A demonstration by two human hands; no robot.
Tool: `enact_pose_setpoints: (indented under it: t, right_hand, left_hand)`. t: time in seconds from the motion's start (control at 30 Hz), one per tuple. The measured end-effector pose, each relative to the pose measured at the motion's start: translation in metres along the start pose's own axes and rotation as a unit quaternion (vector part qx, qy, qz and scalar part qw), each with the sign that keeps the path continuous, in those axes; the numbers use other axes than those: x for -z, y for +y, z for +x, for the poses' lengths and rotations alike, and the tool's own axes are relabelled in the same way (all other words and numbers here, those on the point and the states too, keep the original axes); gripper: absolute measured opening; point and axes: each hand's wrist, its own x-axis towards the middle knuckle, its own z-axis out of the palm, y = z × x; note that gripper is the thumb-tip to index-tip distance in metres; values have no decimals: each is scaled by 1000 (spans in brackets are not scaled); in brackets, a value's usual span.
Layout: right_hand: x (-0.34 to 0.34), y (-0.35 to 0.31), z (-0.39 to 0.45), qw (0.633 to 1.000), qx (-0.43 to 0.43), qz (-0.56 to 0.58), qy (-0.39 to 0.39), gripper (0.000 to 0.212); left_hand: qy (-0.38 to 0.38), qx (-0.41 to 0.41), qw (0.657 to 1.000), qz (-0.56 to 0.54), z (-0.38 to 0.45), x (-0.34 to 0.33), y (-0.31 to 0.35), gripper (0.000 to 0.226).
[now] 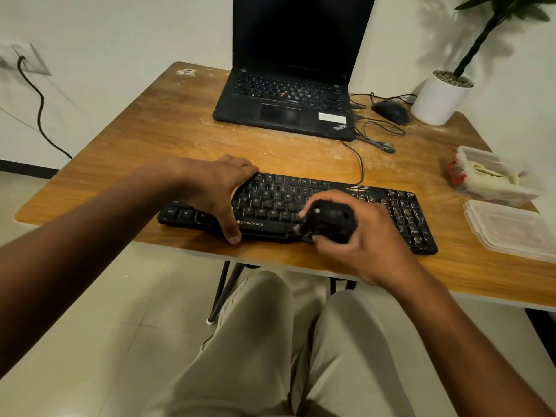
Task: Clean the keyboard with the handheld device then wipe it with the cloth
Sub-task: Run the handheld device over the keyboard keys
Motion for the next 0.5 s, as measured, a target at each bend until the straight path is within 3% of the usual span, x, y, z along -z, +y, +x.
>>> enact_pose_setpoints:
  t: [0.13,0.23,0.4,0.5]
  right_hand:
    - [35,18,-17,998,-51,-38,3,50]
    - [43,17,-19,998,-38,-34,31,50]
    - [23,0,1,998,-7,47,49,46]
    - [4,-7,13,998,-17,66,12,49]
  left_hand:
    - [3,-1,1000,1,-1,0,0,142]
    - [4,-1,1000,1,-3,1,1,141]
    - [4,3,1000,-1,-2,1,3,141]
    - [0,5,1000,3,-3,2,4,142]
